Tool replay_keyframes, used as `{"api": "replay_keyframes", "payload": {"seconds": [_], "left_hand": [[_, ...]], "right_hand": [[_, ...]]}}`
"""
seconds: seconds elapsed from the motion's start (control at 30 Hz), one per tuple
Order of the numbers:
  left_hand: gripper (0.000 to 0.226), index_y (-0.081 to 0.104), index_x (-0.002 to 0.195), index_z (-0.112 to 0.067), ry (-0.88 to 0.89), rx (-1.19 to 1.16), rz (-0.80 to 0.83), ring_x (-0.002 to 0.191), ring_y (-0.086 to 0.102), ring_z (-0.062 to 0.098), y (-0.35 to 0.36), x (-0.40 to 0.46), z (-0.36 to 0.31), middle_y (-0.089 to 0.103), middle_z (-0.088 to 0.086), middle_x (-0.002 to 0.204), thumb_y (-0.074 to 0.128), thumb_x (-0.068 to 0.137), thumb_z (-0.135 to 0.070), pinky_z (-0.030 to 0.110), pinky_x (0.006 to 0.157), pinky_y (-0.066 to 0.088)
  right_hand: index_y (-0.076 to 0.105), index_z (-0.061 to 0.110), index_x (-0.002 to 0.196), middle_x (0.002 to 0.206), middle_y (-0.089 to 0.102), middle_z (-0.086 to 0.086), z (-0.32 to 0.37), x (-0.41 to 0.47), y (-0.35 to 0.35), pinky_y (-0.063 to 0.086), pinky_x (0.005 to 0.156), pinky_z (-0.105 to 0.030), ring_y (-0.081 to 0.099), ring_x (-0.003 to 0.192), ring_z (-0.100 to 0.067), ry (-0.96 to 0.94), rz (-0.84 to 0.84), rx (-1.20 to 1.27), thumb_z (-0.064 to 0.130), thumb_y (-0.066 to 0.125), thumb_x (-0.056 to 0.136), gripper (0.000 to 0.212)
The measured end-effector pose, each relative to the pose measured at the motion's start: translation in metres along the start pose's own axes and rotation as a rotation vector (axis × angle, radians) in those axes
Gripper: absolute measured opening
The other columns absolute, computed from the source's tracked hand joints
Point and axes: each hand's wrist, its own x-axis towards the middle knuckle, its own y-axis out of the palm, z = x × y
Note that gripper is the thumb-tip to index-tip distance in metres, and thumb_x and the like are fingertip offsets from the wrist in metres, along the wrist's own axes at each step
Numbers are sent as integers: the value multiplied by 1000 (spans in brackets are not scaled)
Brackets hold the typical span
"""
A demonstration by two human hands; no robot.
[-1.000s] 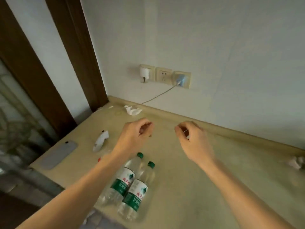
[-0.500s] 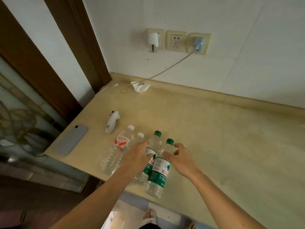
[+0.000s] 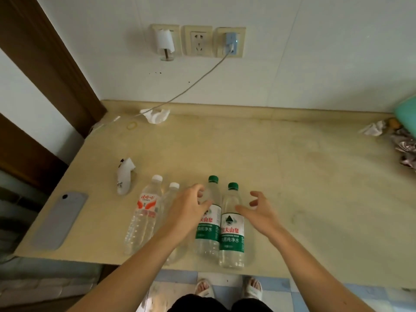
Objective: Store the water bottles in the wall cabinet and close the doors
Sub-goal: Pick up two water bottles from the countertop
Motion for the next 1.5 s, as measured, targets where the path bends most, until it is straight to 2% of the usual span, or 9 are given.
{"api": "replay_keyframes", "payload": {"seconds": [0.17,0.33,0.57,0.67,0.83,1.03,1.17,1.33,1.5], "left_hand": [[65,49,141,-16,-47,5,127,108,61,16,24,22,-19,60,0,131,72,88,-46,34,91,55],[86,47,141,-13,-175,-203,270,110,65,22,48,30,-39,63,5,131,84,73,-51,39,92,56],[71,52,134,-16,-266,-291,294,97,67,19,53,35,-45,65,-1,114,86,74,-33,36,78,57],[74,50,140,-18,-274,-361,291,100,68,20,45,35,-42,66,1,121,85,76,-31,41,84,59],[72,50,134,-33,-79,-412,111,99,62,3,16,34,-47,60,-11,128,87,73,-41,20,73,52],[77,47,132,-36,132,-409,-197,112,56,5,6,27,-53,46,-22,123,91,70,-30,30,91,52],[73,48,129,-32,253,-377,-247,117,50,3,19,16,-53,39,-30,124,89,69,-26,32,101,48],[73,41,132,-37,303,-317,-288,121,44,-6,24,13,-51,32,-37,128,78,70,-46,12,100,39],[76,32,128,-60,267,-369,-274,124,47,0,29,13,-47,39,-31,130,82,73,-43,20,99,42]], "right_hand": [[33,18,152,143,48,-10,-2,4,-8,51,92,-39,56,119,-27,47,-51,26,47,73,84,84],[35,15,152,144,52,-11,-14,7,-20,54,91,-43,60,117,-28,88,-22,39,49,75,82,87],[54,12,132,111,70,-7,-25,14,-36,61,83,-49,71,94,-26,105,25,104,41,84,70,75],[59,17,127,103,71,-2,-22,17,-44,63,71,-38,73,86,-19,84,40,188,31,87,68,66],[57,33,124,114,64,17,2,12,-71,55,71,-23,68,95,-5,-172,-57,259,27,91,68,65],[52,37,125,125,56,14,19,-2,-85,52,93,-31,58,113,-4,-395,-296,309,19,90,71,68],[54,32,123,128,52,12,15,-1,-83,50,104,-38,55,119,-10,-427,-315,311,14,88,74,63],[52,26,129,128,47,14,11,10,-84,50,103,-39,55,119,-11,-494,-309,192,18,88,75,65],[41,47,128,128,46,23,1,18,-89,47,97,-23,53,118,1,-520,-271,118,35,86,75,70]]}}
